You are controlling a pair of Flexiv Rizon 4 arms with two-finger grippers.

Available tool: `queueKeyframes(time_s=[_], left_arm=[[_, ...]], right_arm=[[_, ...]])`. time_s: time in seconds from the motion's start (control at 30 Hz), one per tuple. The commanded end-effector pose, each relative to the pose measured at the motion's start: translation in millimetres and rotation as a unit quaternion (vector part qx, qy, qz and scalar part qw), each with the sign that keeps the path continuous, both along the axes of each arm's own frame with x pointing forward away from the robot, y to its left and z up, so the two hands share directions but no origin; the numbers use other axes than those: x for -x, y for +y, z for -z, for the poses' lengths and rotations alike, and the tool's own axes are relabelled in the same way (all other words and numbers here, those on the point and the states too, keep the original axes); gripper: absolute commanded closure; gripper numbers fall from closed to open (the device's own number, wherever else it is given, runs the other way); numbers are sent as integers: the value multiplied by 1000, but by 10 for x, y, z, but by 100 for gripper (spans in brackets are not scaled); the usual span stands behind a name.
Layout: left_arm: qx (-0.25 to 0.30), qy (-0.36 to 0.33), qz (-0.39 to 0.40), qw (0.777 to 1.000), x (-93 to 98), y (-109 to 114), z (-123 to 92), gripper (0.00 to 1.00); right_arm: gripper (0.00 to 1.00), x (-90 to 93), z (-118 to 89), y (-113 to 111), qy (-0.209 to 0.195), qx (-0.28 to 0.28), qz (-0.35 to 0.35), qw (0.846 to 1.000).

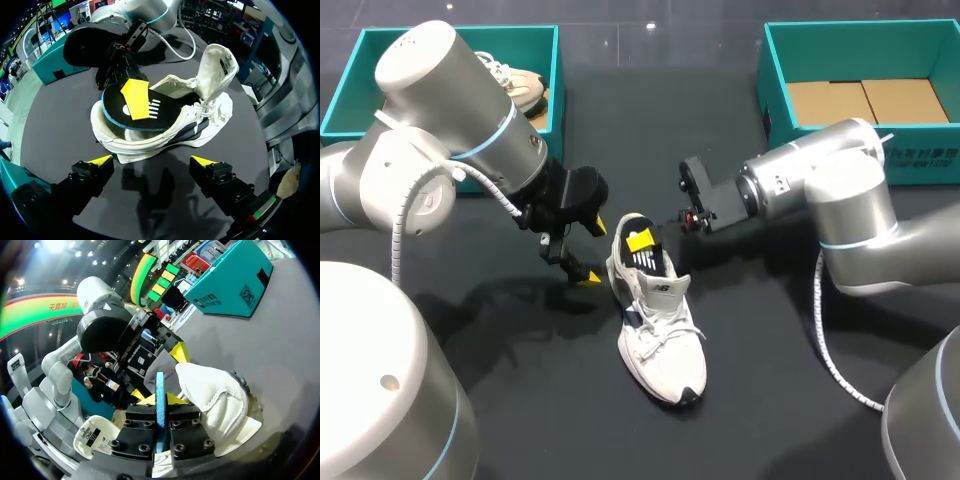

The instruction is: Take the shoe out of the shoebox, open the shoe tongue, remove and reinsert the insole, then place the shoe into the shoebox

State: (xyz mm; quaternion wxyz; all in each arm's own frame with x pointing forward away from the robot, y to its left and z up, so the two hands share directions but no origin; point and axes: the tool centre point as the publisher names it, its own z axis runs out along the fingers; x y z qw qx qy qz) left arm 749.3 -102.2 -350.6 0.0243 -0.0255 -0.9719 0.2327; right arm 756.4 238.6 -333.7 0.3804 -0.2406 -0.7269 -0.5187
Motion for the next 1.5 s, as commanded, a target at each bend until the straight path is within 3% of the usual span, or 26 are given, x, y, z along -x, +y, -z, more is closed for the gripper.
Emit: queueKeyframes(time_s=[0.03,0.27,0.43,0.53,0.6,0.63,0.67,0.73,0.97,1.03,1.07,1.1,1.5], left_arm=[[-1,-1,0,1000,5,-2,6,0],[-1,-1,0,1000,5,-2,6,0],[-1,-1,0,1000,5,-2,6,0],[-1,-1,0,1000,5,-2,6,0],[-1,-1,0,1000,5,-2,6,0],[-1,-1,0,1000,5,-2,6,0],[-1,-1,0,1000,5,-2,6,0],[-1,-1,0,1000,5,-2,6,0],[-1,-1,0,1000,5,-2,6,0],[-1,-1,0,1000,5,-2,6,0],[-1,-1,0,1000,5,-2,6,0],[-1,-1,0,1000,5,-2,6,0],[-1,-1,0,1000,5,-2,6,0]], right_arm=[[100,115,117,21,9,0,9,1000],[100,238,156,16,24,14,20,999],[97,233,92,1,13,13,26,999],[60,204,31,20,4,18,22,1000],[51,182,-13,29,-4,21,20,1000],[40,171,-39,30,-10,21,18,1000],[38,161,-66,34,-15,23,17,999],[38,139,-109,38,-23,25,15,999],[63,51,-173,31,-33,30,11,999],[78,24,-155,29,-31,27,11,999],[96,15,-142,29,-30,26,11,999],[100,11,-125,30,-28,25,11,999],[100,152,105,26,8,17,24,1000]])
